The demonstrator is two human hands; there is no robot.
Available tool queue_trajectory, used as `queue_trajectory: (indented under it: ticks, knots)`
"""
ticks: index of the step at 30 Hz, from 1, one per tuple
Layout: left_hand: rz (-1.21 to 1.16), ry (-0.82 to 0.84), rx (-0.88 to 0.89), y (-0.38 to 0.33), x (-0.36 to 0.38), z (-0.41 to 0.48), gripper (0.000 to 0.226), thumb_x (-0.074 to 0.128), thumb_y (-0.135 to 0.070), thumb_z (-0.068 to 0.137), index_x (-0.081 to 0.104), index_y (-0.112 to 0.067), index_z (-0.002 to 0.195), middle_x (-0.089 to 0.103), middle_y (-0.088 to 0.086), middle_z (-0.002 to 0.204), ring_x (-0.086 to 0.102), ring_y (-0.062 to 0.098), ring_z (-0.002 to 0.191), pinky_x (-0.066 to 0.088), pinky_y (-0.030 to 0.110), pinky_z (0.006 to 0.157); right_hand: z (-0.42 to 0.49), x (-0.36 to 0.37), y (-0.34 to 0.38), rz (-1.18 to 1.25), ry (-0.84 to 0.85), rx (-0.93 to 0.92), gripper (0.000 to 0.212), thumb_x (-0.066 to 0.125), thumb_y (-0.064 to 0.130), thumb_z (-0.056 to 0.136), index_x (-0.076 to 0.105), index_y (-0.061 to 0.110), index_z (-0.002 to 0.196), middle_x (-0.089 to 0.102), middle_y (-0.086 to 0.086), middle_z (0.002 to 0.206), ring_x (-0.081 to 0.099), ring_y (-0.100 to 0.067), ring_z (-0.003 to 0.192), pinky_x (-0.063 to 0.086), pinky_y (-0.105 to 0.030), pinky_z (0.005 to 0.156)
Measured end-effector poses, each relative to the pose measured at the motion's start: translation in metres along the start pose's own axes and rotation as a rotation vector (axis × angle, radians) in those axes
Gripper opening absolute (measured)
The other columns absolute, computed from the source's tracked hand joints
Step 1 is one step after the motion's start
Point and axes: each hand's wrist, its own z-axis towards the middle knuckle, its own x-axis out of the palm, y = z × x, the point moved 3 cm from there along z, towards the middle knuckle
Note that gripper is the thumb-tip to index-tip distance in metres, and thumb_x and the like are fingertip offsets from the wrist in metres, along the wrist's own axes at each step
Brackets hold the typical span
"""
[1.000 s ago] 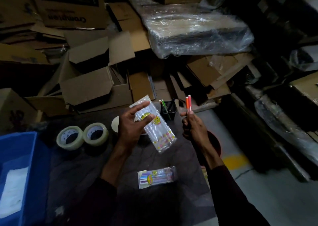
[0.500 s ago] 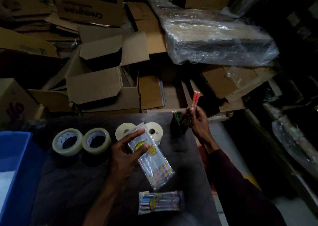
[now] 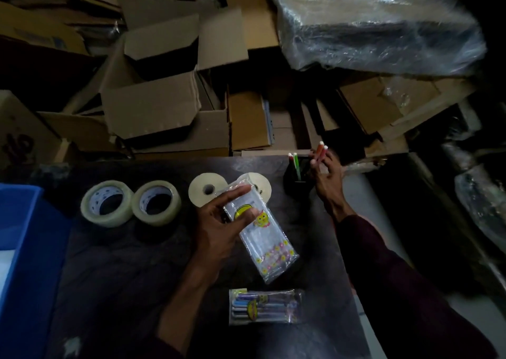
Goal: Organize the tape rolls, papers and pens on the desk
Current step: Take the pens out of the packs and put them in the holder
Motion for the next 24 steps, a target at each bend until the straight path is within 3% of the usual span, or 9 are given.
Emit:
queue_trajectory:
  ticks: [2, 4, 6, 8, 12, 15, 18, 22, 24]
  knots:
    - [0.003, -0.003, -0.005, 0.0, -0.002, 0.001, 0.04, 0.075, 0.006, 0.074, 0.071, -0.015, 0.108, 0.072, -0.012, 0.11, 0.069, 0.009, 0.1, 0.056, 0.023, 0.075, -0.001, -0.003, 0.003, 0.043, 0.015, -0.024, 0.042, 0.07, 0.036, 0.088, 0.067, 0.009, 0.119, 0.057, -0.013, 0.133, 0.056, -0.019, 0.123, 0.05, -0.035, 0.102]
    - [0.007, -0.003, -0.003, 0.0, -0.003, 0.002, 0.04, 0.074, 0.007, 0.074, 0.071, -0.016, 0.107, 0.072, -0.014, 0.109, 0.068, 0.006, 0.099, 0.056, 0.022, 0.074, -0.005, -0.004, 0.007, 0.11, 0.052, 0.013, 0.036, 0.07, 0.011, 0.089, 0.061, 0.002, 0.123, 0.06, -0.015, 0.128, 0.062, -0.004, 0.108, 0.054, -0.024, 0.086]
    - [0.007, -0.001, 0.007, -0.002, -0.004, 0.004, 0.04, 0.074, 0.008, 0.074, 0.071, -0.017, 0.106, 0.072, -0.016, 0.108, 0.068, 0.005, 0.099, 0.056, 0.022, 0.074, -0.007, -0.006, 0.014, 0.154, 0.061, 0.025, 0.038, 0.065, -0.002, 0.09, 0.057, 0.002, 0.127, 0.06, -0.006, 0.121, 0.061, 0.014, 0.094, 0.048, -0.008, 0.076]
    - [0.017, -0.004, 0.023, -0.003, -0.004, 0.005, 0.04, 0.074, 0.008, 0.074, 0.071, -0.016, 0.106, 0.072, -0.016, 0.108, 0.068, 0.005, 0.099, 0.056, 0.022, 0.075, -0.007, -0.007, 0.011, 0.172, 0.043, 0.02, 0.041, 0.067, 0.001, 0.09, 0.057, 0.006, 0.129, 0.059, -0.001, 0.12, 0.06, 0.013, 0.097, 0.047, -0.004, 0.073]
    - [0.012, 0.003, 0.033, -0.004, -0.005, 0.002, 0.04, 0.074, 0.008, 0.074, 0.071, -0.016, 0.106, 0.072, -0.014, 0.109, 0.068, 0.007, 0.1, 0.056, 0.021, 0.074, -0.012, -0.009, 0.011, 0.187, 0.018, 0.015, 0.04, 0.076, 0.023, 0.085, 0.064, 0.024, 0.123, 0.064, 0.003, 0.126, 0.059, -0.011, 0.12, 0.048, -0.017, 0.09]
    - [0.015, 0.011, 0.04, -0.005, -0.008, -0.001, 0.04, 0.074, 0.009, 0.074, 0.071, -0.015, 0.107, 0.071, -0.016, 0.108, 0.067, 0.005, 0.1, 0.056, 0.021, 0.074, -0.019, -0.013, 0.019, 0.173, -0.039, 0.011, 0.035, 0.073, 0.024, 0.088, 0.062, 0.027, 0.121, 0.064, 0.006, 0.123, 0.058, -0.005, 0.117, 0.047, -0.013, 0.093]
    - [0.037, 0.014, 0.066, -0.007, -0.014, -0.007, 0.04, 0.073, 0.01, 0.074, 0.07, -0.011, 0.108, 0.071, -0.02, 0.106, 0.066, -0.001, 0.099, 0.055, 0.017, 0.074, -0.025, -0.022, 0.027, 0.175, -0.133, 0.02, 0.036, 0.067, 0.028, 0.093, 0.06, 0.019, 0.127, 0.062, 0.003, 0.126, 0.058, -0.006, 0.117, 0.046, -0.007, 0.088]
    - [0.041, -0.014, 0.075, -0.005, -0.026, -0.016, 0.042, 0.073, 0.011, 0.073, 0.069, -0.008, 0.11, 0.071, -0.022, 0.104, 0.066, -0.004, 0.097, 0.054, 0.015, 0.073, -0.053, -0.032, 0.04, 0.193, -0.273, 0.016, 0.027, 0.059, 0.025, 0.098, 0.062, 0.015, 0.122, 0.065, 0.001, 0.121, 0.06, -0.01, 0.112, 0.047, -0.011, 0.088]
    - [0.049, -0.019, 0.068, -0.003, -0.03, -0.02, 0.043, 0.075, 0.01, 0.072, 0.069, -0.009, 0.11, 0.071, -0.023, 0.103, 0.066, -0.003, 0.095, 0.054, 0.016, 0.074, -0.077, -0.032, 0.044, 0.193, -0.236, -0.013, 0.02, 0.058, 0.022, 0.099, 0.065, 0.014, 0.116, 0.067, 0.0, 0.113, 0.062, -0.011, 0.104, 0.048, -0.011, 0.084]
